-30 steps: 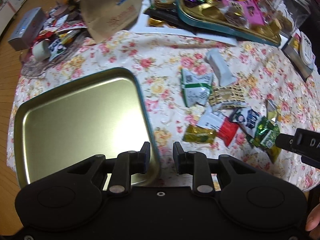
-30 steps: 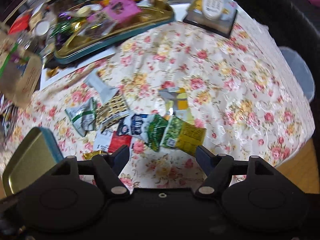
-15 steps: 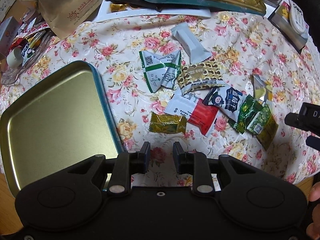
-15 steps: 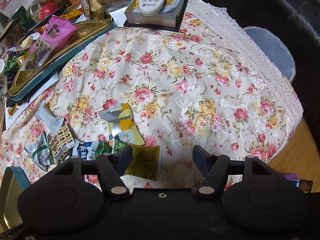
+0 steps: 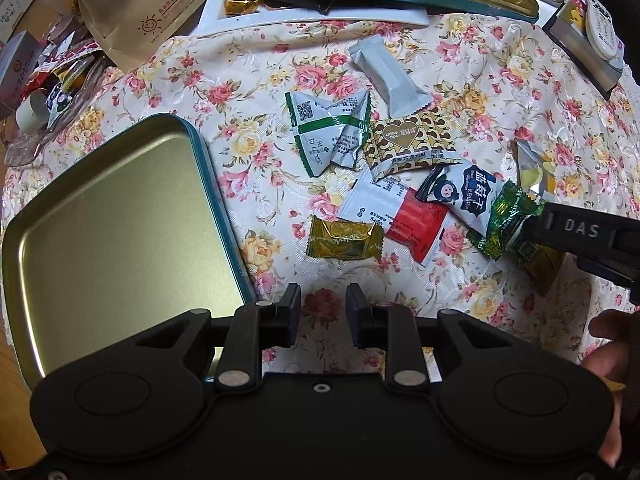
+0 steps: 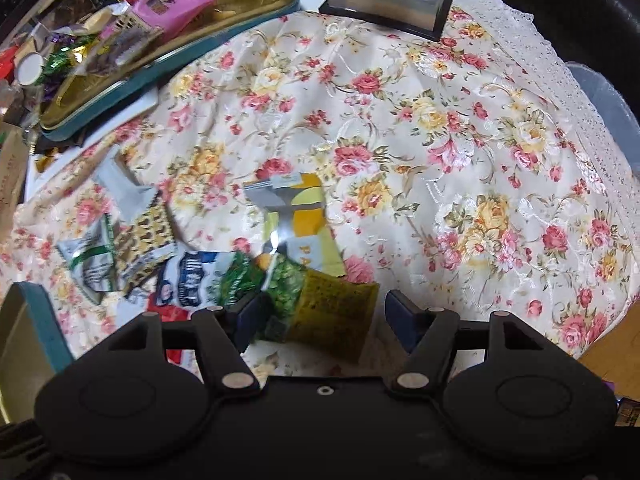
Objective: Organize snacks
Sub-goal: 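Move right tool onto green pea snack bag while left tool approaches gold candy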
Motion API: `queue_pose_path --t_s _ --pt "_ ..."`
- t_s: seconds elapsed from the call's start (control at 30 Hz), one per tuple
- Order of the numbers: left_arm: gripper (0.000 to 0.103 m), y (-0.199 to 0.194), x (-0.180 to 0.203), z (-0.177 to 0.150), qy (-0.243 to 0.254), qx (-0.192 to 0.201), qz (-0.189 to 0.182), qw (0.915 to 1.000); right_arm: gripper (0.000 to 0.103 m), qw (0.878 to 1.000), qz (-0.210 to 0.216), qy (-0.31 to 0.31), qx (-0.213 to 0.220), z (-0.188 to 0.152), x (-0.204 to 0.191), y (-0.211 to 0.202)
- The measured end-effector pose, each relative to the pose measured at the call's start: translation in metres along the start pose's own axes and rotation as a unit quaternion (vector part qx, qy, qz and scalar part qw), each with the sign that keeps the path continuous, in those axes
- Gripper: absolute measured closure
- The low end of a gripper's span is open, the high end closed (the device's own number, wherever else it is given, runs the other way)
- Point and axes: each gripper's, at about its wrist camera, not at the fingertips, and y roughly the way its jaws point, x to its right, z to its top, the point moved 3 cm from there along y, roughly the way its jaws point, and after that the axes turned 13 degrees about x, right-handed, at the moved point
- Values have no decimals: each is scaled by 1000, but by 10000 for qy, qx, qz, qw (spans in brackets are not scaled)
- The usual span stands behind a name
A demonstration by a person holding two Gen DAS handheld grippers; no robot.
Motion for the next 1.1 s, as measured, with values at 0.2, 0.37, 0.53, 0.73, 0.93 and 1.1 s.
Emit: queue_pose_path --t_s 0.2,0.37,0.53,0.73,0.93,1.1 --pt "68 -4 1 2 1 80 -27 10000 30 9989 367 215 -210 -2 7 12" --pt "68 -2 -1 2 -27 39 -11 10000 29 9980 556 -228 -171 -12 6 9" --pt "68 0 -7 5 -126 -18 -40 9999 23 9953 607 -738 -161 -26 -1 7" --pt "68 0 -13 10 -220 27 15 9998 29 9945 418 -949 -112 -32 -9 4" --pt "68 2 -17 14 -297 -8 -66 9995 53 9950 756 -602 -252 -21 -7 -12" --pt "68 7 -18 17 -352 -49 -92 9993 94 9935 1005 -497 -206 -10 -8 -24"
